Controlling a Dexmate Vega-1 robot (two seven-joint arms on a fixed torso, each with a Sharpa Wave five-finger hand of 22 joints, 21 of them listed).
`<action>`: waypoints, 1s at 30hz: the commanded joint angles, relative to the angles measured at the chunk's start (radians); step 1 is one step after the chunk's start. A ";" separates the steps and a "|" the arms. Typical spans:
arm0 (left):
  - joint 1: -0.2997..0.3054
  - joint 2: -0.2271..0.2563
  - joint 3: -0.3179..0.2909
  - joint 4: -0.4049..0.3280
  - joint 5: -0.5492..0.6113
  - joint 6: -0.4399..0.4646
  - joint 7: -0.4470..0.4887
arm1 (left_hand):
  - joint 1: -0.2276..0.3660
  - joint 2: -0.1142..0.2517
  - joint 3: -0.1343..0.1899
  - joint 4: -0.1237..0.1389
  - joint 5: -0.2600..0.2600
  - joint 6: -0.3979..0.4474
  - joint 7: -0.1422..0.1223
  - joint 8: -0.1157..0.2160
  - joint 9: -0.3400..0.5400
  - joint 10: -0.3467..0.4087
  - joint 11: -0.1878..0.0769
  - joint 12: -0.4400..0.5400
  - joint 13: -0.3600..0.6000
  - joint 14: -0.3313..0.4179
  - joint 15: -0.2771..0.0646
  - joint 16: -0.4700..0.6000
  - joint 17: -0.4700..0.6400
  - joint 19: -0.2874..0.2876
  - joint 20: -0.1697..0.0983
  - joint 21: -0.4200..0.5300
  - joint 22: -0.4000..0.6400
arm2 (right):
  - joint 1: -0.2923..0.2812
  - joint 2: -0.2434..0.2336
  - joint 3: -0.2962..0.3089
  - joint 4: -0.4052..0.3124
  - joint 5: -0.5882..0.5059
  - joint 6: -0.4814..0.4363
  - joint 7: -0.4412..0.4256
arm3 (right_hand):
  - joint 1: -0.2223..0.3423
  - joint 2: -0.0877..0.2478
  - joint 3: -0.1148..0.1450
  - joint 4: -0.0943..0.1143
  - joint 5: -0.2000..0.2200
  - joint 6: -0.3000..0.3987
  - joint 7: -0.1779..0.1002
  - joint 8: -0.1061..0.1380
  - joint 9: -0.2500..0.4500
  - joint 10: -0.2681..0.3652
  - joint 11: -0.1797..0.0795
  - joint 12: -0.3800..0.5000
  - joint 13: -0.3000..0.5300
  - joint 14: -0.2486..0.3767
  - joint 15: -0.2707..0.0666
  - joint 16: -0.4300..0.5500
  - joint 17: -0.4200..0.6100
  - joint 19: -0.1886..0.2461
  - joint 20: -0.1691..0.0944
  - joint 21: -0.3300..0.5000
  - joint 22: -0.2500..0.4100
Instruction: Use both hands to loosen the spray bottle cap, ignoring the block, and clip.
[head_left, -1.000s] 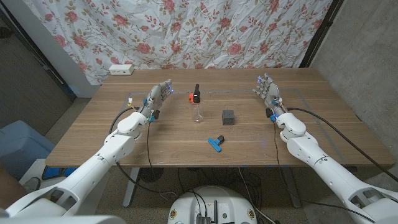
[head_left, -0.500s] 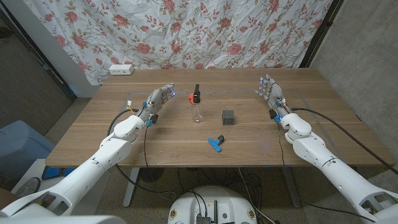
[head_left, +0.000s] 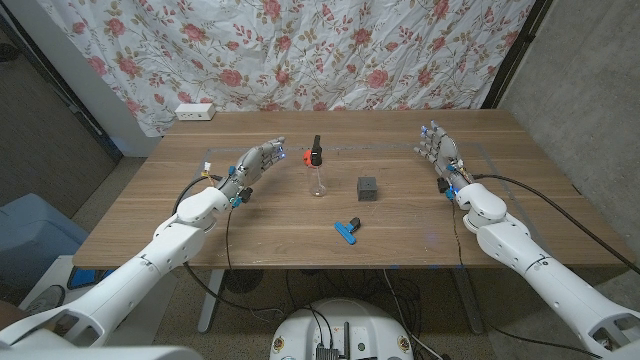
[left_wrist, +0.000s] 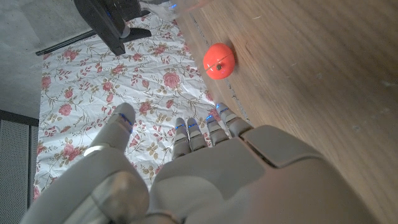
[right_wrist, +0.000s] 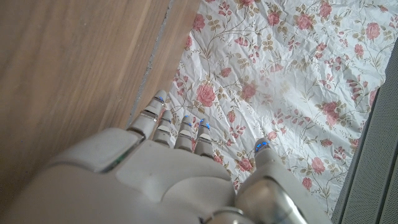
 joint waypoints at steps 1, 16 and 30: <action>0.022 0.047 0.001 -0.043 -0.011 0.019 -0.048 | 0.022 -0.013 0.001 -0.001 -0.003 -0.016 0.008 -0.008 0.006 -0.014 0.001 -0.003 0.002 -0.008 -0.036 -0.004 0.002 -0.013 0.000 -0.005 0.000 | -0.002 -0.009 -0.001 0.001 -0.007 0.008 0.013 | 0.004 0.002 0.001 -0.009 0.006 0.004 -0.006 0.003 0.003 0.004 0.001 0.004 0.002 0.007 0.003 -0.001 0.001 0.007 -0.002 0.005 0.005; 0.008 0.072 0.015 -0.035 0.007 -0.002 -0.111 | 0.082 -0.049 0.005 0.000 -0.001 -0.046 0.010 -0.016 0.006 -0.032 -0.002 -0.008 0.002 -0.027 -0.031 -0.005 0.003 -0.036 -0.016 -0.007 -0.001 | -0.029 -0.024 0.004 -0.033 -0.008 -0.001 0.003 | 0.001 0.005 -0.001 -0.013 0.006 -0.001 -0.009 0.002 0.003 0.002 0.001 0.004 0.002 0.006 0.005 -0.003 -0.004 0.005 0.001 0.004 0.005; -0.037 0.062 0.060 0.006 0.033 -0.009 -0.184 | 0.154 -0.091 0.009 0.003 0.007 -0.097 0.019 -0.024 0.006 -0.079 0.005 -0.014 0.003 -0.083 -0.007 -0.009 0.004 -0.127 -0.025 -0.015 -0.001 | -0.050 -0.023 0.010 -0.053 -0.011 0.004 -0.016 | -0.004 0.007 -0.004 -0.015 0.005 -0.005 -0.010 0.001 0.003 -0.002 0.005 0.002 0.002 0.005 0.011 -0.004 -0.008 0.004 0.003 0.004 0.005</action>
